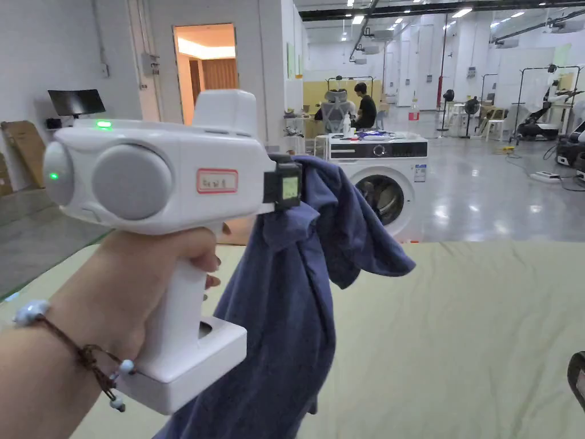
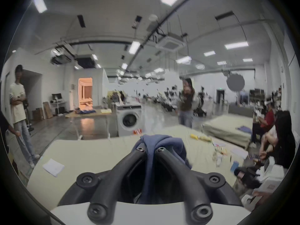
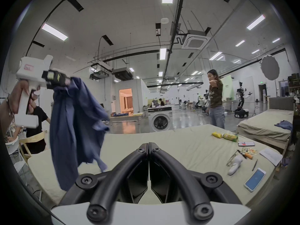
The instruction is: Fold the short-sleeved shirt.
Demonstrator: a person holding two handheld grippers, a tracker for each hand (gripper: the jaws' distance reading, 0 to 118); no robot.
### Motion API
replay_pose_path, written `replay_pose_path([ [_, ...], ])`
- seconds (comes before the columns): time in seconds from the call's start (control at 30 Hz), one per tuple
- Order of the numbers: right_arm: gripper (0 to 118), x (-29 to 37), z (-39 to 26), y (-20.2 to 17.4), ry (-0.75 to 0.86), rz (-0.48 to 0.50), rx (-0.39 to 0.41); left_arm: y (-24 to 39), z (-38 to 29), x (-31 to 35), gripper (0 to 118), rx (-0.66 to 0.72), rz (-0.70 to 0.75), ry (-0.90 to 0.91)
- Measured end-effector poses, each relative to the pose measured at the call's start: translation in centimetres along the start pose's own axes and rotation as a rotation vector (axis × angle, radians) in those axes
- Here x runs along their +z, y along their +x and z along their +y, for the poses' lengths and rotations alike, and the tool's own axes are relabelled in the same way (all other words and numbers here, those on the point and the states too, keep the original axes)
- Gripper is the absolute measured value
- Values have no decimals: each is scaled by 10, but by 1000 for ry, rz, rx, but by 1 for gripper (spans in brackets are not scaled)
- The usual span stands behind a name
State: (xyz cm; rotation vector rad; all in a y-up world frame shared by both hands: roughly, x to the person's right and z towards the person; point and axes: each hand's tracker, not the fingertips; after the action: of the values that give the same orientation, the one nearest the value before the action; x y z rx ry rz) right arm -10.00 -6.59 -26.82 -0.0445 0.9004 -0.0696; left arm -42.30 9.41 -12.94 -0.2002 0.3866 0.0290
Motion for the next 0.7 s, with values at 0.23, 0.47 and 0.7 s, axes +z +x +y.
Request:
replay_pose_path([
  [0.23, 0, 1, -22, 24, -77, -63, -15, 49, -173, -136, 0, 26, -84, -501],
  [0.47, 0, -7, -50, 26, -194, -40, -29, 15, -293, -156, 76, 340, 48, -697],
  [0.7, 0, -14, -53, 18, -209, -16, -23, -23, -231, -65, 76, 182, 114, -443],
])
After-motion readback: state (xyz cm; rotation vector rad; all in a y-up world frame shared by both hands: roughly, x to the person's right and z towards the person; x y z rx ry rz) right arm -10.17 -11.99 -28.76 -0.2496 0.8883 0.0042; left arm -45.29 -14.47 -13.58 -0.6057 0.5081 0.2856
